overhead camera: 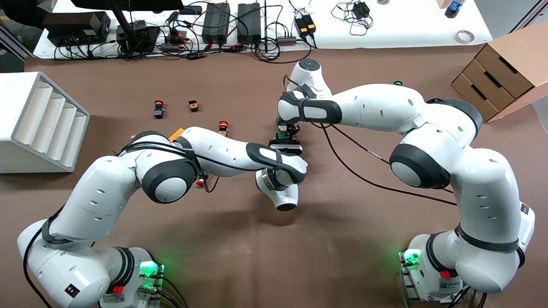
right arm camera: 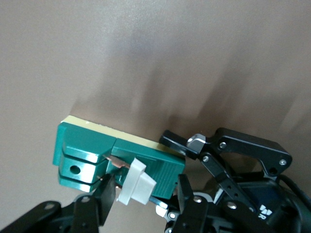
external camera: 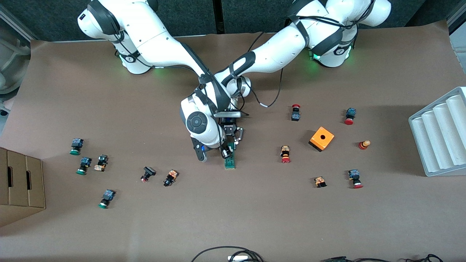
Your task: Close load switch with both arms
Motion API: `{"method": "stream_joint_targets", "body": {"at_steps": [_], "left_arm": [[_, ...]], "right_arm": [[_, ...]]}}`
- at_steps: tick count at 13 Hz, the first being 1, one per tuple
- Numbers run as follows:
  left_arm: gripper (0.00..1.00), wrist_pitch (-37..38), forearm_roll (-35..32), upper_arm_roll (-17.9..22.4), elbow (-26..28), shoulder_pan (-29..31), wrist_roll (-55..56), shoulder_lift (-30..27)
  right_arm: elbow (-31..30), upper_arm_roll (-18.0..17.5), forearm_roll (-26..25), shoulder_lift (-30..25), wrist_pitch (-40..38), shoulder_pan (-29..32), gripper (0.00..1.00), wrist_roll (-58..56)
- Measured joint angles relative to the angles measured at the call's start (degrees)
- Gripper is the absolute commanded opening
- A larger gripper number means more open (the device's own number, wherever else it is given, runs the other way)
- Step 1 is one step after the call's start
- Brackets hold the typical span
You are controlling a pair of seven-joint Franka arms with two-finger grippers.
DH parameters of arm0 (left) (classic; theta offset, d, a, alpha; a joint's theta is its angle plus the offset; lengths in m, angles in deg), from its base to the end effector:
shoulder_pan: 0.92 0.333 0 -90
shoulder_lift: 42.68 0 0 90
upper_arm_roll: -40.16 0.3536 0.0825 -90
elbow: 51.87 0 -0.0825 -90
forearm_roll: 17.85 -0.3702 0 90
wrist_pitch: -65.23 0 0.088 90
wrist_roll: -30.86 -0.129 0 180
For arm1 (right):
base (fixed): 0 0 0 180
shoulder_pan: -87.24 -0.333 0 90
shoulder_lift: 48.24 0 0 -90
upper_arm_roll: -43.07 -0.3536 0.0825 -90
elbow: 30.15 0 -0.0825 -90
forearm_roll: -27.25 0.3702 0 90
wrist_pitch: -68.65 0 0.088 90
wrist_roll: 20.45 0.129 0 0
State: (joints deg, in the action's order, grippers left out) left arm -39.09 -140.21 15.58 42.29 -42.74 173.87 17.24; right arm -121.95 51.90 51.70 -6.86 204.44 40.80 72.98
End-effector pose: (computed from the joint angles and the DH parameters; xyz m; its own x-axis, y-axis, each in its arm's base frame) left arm 0.3963 -0.5711 0.0747 0.2676 -0.0228 0.9633 -0.0270 -0.9995 -0.0161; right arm 0.5513 0.4602 0.2312 0.3272 -0.9211 -0.2112 -0.9437 -0.3302 -0.0218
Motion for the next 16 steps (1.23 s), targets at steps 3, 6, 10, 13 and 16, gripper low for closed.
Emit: {"method": "stream_joint_targets", "body": {"at_steps": [3,6,10,13,16], "left_arm": [[0.63,0.0,-0.1,0.0,0.0,0.0,0.0,0.0],[0.63,0.0,-0.2,0.1,0.1,0.0,0.0,0.0],[0.63,0.1,-0.4,0.1,0.2,0.0,0.0,0.0],[0.63,0.1,-0.4,0.1,0.2,0.0,0.0,0.0],[0.63,0.1,-0.4,0.1,0.2,0.0,0.0,0.0]], "right_arm": [[0.0,-0.1,0.0,0.2,1.3,-0.4,0.6,0.0],[-0.1,-0.1,0.0,0.5,2.8,-0.9,0.5,0.0],[-0.1,0.2,0.0,0.5,3.2,-0.9,0.46,0.0],[0.0,0.2,0.0,0.5,3.1,-0.5,0.44,0.0],[0.6,0.2,0.0,0.4,2.0,0.3,0.43,0.0]]}}
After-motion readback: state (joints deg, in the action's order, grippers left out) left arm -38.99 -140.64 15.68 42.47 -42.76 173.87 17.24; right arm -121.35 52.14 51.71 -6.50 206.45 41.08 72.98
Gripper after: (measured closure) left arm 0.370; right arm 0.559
